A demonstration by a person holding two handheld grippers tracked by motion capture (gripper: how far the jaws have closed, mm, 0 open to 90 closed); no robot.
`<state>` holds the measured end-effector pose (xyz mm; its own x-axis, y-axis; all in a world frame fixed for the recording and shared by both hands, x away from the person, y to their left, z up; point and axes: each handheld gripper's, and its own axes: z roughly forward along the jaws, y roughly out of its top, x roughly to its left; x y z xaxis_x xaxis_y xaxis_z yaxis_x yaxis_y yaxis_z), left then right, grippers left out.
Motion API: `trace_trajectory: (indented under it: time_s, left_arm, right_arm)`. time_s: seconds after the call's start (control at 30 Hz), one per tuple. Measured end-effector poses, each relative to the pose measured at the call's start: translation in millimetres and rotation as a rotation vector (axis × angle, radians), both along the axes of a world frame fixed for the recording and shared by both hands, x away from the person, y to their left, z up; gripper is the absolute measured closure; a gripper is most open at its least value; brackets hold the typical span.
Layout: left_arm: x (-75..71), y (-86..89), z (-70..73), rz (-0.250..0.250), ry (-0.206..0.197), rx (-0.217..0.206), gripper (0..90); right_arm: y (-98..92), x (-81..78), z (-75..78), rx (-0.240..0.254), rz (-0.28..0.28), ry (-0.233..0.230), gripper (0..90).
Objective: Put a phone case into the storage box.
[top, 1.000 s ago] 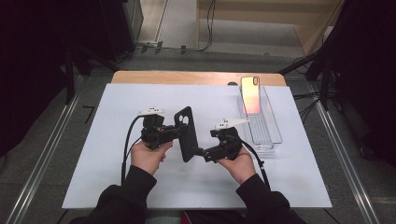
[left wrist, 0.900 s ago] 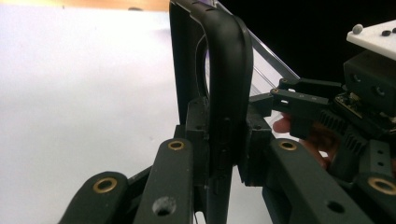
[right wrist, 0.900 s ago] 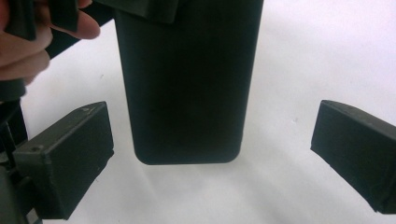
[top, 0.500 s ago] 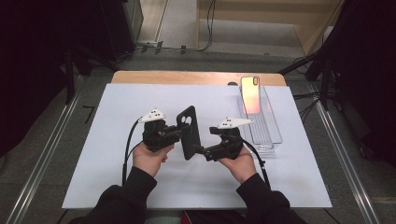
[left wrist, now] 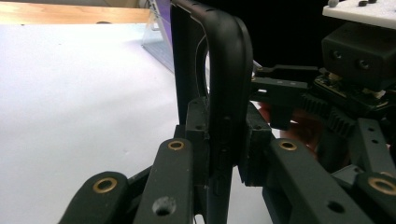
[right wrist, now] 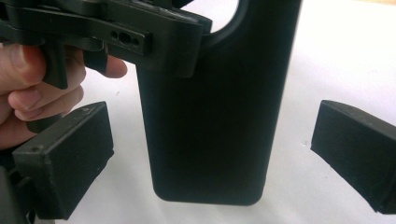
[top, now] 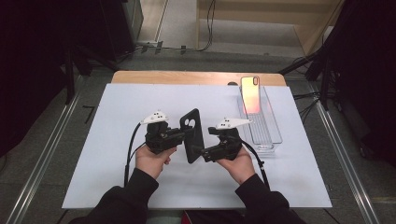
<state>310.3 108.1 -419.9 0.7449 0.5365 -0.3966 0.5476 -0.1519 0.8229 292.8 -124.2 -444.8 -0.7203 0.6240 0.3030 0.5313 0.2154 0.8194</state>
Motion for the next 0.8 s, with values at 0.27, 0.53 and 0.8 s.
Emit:
trace_trajectory:
  time_s: [0.27, 0.53, 0.8]
  left_arm:
    - [-5.9, -7.8, -0.4, -0.015, 0.014, -0.003, 77.7]
    - [-10.5, -13.0, 1.3, -0.032, 0.013, 0.002, 77.7]
    - [-12.6, -15.5, 0.8, -0.033, 0.017, 0.004, 77.6]
  right_arm:
    - [4.4, -0.6, -1.7, -0.013, -0.008, 0.008, 0.0]
    - [9.4, -1.5, -2.5, -0.016, -0.038, 0.008, 0.0]
    - [9.6, -3.4, -3.3, -0.002, -0.053, -0.004, 10.3]
